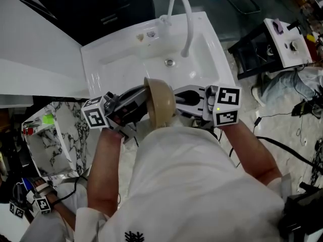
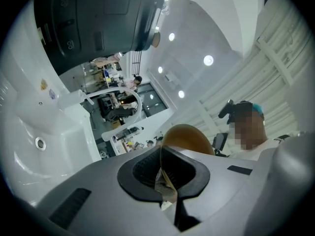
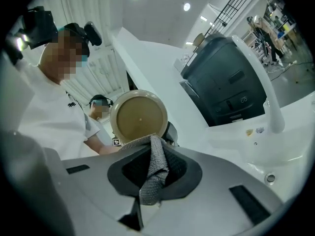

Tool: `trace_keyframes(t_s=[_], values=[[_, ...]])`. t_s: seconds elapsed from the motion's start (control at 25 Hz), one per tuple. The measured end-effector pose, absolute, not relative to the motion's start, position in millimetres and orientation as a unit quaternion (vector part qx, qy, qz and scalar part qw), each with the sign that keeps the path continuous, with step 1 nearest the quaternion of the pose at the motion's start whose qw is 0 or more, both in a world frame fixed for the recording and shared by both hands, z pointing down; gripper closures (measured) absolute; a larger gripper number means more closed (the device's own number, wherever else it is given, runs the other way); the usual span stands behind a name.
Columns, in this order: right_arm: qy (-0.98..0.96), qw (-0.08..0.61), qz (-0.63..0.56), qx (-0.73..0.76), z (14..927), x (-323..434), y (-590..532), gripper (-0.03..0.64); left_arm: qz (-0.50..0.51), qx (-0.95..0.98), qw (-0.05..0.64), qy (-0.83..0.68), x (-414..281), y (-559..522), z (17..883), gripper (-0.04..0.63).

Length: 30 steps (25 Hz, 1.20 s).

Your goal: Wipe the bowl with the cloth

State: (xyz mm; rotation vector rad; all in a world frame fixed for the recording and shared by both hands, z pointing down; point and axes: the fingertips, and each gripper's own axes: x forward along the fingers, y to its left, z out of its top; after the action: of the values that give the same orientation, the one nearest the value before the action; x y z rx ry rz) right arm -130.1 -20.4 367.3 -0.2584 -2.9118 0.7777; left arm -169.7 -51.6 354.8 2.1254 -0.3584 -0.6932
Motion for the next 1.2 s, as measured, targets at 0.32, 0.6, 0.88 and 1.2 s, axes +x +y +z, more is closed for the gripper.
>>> trace_keyframes(t_s=[0.32,0.6,0.88,1.2], values=[[-0.955,0.069,0.266,-0.108,368,-132,-10,0.581,-0.258,0.838,0.430,-0.213,-191,-69,375,0.575],[-0.955,0.061,0.265,-0.116,363,-132,-11,0.580,-0.213,0.824,0.450,-0.271,-204,-81,405,0.574],[-0.960,0.033,0.262,-0.093,357,-135,-30,0.581,-0.166,0.819,0.460,-0.301,-217,-83,431,0.574],[-0.969,0.030,0.245,0.025,370,-139,-86,0.581,-0.093,0.804,0.462,-0.361,-248,-86,463,0.574]])
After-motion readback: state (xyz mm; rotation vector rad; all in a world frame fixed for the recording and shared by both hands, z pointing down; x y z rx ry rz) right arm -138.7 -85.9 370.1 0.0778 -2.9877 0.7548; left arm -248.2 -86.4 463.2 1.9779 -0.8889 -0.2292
